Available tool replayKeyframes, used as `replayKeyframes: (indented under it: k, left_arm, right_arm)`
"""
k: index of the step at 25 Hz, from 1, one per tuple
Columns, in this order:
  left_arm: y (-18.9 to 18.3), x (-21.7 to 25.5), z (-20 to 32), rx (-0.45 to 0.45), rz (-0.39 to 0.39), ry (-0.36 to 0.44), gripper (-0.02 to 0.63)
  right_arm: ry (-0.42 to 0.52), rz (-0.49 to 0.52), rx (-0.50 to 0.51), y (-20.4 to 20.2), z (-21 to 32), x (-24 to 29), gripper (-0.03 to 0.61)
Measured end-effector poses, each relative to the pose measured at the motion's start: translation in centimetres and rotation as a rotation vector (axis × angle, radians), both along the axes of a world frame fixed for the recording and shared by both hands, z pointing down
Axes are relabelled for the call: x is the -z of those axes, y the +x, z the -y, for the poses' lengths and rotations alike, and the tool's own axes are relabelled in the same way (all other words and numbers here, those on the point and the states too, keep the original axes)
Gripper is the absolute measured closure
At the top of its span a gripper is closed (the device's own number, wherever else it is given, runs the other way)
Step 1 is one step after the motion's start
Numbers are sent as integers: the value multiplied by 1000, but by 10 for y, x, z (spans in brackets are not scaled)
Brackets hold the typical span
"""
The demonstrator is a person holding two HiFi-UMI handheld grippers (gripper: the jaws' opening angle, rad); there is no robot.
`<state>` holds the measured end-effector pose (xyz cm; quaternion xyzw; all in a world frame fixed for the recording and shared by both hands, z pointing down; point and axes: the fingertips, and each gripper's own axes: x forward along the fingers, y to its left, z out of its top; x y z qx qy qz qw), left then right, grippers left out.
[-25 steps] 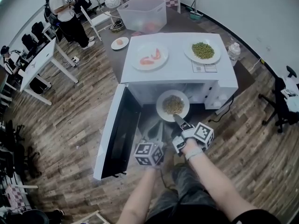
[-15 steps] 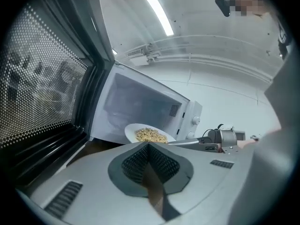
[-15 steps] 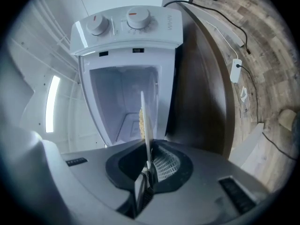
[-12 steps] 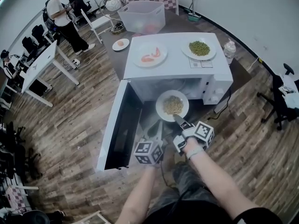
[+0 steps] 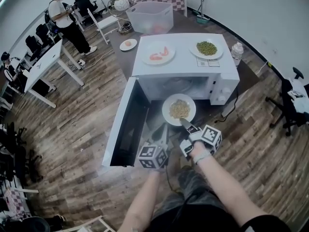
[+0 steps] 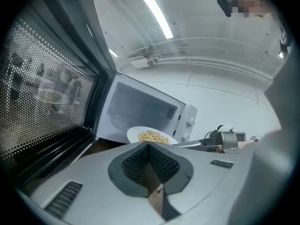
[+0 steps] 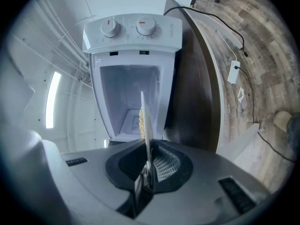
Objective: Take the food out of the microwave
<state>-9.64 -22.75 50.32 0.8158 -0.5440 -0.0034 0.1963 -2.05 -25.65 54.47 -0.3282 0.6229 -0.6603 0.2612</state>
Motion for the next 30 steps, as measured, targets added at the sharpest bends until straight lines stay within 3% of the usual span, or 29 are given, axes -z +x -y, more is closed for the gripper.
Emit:
replayKeyframes:
  k: [30]
  left_arm:
    - [-13,11,-68,14,-6,20,614]
  right_arm:
    - [26,2,28,-7,-69,13,552]
